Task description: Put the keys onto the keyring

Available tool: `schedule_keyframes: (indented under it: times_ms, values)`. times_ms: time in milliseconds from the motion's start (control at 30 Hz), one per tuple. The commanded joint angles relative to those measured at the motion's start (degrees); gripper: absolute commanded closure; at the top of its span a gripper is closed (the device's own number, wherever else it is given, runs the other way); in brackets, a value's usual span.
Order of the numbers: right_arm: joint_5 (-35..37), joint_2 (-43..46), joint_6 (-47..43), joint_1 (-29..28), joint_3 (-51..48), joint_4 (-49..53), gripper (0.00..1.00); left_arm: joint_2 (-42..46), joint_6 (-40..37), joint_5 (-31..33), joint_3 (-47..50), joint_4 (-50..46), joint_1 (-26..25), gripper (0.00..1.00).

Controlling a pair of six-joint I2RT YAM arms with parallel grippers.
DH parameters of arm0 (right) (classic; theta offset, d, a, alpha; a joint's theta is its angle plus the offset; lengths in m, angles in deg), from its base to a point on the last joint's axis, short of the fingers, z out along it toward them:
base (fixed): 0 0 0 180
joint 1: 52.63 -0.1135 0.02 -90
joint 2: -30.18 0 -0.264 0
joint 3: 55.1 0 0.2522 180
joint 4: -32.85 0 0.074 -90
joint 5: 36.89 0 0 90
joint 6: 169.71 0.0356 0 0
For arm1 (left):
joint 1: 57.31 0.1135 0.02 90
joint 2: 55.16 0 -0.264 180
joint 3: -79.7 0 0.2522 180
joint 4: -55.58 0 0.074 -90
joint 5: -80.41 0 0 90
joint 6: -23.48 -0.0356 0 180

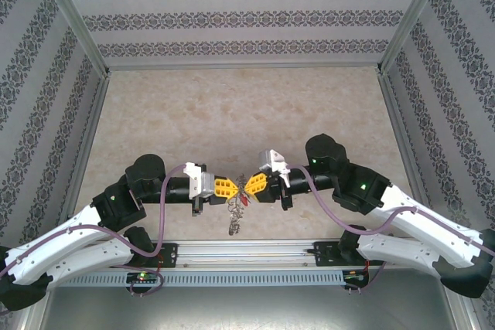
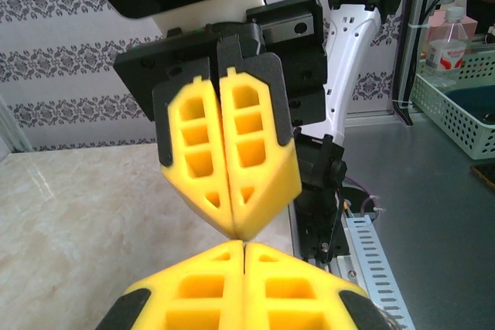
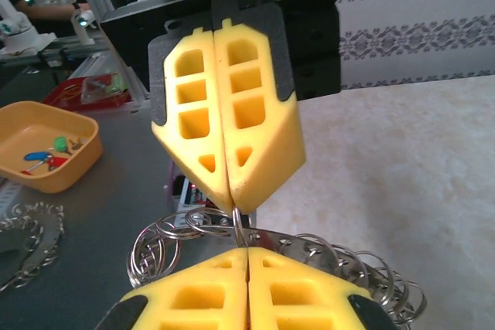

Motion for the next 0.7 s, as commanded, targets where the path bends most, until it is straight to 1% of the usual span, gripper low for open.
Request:
schedule_keyframes:
  times_ms: [0, 133, 200, 400, 667]
  values:
    - [-4.87, -0.41, 0.93, 0.14, -0.7, -1.24, 0.91, 0.79, 0.68, -1.58, -0.13, 4.63, 0.56, 1.0]
    - [-4.88, -0.91, 0.45, 0.12, -0.78, -0.85, 0.97, 0.83, 0.68, -1.58, -0.26, 4.81, 0.65, 1.0]
    - [-4.86, -1.26, 0.36, 0.14, -0.7, -0.71, 0.99, 0.79, 0.72, -1.74, -0.28, 4.94, 0.65, 1.0]
    - [-3.48, -2.97, -0.4, 0.16, -0.65, -0.09, 1.0, 0.88, 1.03, -2.08, -0.17, 5.6, 0.65, 1.0]
    - [-3.55, -3.91, -0.93, 0.14, -1.31, -1.04, 1.0, 1.58, 1.2, -2.11, 0.13, 6.19, 0.91, 1.0]
